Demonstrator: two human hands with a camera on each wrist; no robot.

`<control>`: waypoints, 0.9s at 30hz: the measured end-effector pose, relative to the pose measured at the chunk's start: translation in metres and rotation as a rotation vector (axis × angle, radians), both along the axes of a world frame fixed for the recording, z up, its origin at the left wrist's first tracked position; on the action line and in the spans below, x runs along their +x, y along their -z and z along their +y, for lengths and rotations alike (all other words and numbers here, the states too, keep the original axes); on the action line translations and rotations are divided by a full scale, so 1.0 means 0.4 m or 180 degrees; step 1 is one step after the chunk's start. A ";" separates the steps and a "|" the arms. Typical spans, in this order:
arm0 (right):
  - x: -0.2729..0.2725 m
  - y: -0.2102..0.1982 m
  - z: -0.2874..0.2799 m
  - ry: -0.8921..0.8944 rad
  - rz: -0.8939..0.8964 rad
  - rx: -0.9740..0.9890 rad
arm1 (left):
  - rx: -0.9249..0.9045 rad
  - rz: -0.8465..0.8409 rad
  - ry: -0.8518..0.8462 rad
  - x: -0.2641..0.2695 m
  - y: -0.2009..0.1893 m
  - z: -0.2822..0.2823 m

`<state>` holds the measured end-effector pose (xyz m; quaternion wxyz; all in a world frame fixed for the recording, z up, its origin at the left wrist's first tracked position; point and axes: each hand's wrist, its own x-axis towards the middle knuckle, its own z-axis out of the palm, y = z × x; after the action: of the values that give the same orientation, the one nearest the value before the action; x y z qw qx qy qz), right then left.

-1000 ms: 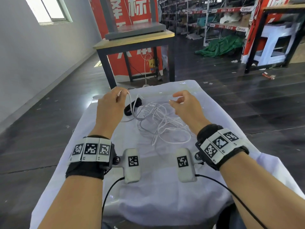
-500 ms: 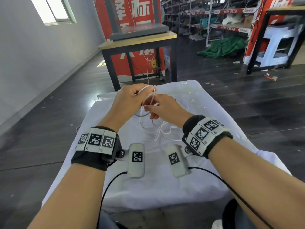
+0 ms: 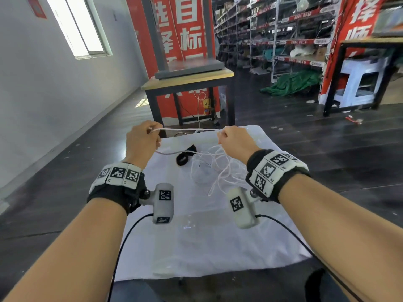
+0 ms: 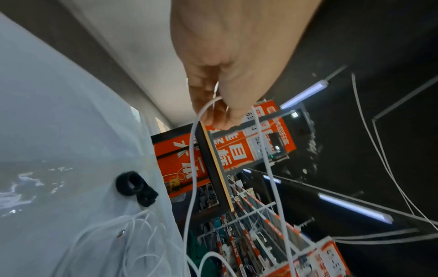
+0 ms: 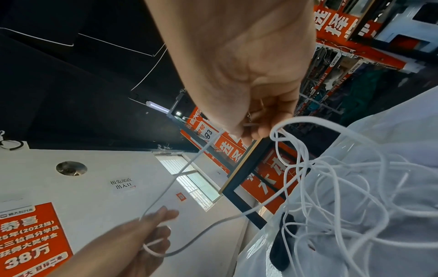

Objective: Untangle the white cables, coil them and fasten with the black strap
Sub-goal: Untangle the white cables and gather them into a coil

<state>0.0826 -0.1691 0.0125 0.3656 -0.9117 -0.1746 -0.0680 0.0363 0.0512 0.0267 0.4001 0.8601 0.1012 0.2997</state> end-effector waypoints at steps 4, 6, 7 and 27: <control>-0.017 -0.039 -0.024 0.0231 -0.0416 0.0004 | -0.0440 0.0494 -0.0352 -0.019 -0.007 0.038; -0.028 -0.060 -0.024 0.0302 -0.0627 0.0114 | -0.0789 0.0529 -0.0415 -0.033 -0.006 0.038; -0.033 -0.071 -0.021 0.0346 -0.0715 0.0163 | -0.1084 0.0457 -0.0365 -0.043 -0.006 0.033; -0.073 -0.035 0.002 -0.0163 0.0178 0.0075 | -0.0198 -0.0122 0.0079 -0.140 -0.116 -0.009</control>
<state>0.0536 -0.1684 0.0266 0.3826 -0.9042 -0.1868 -0.0351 -0.0196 0.0475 0.0730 0.4322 0.8426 0.0920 0.3079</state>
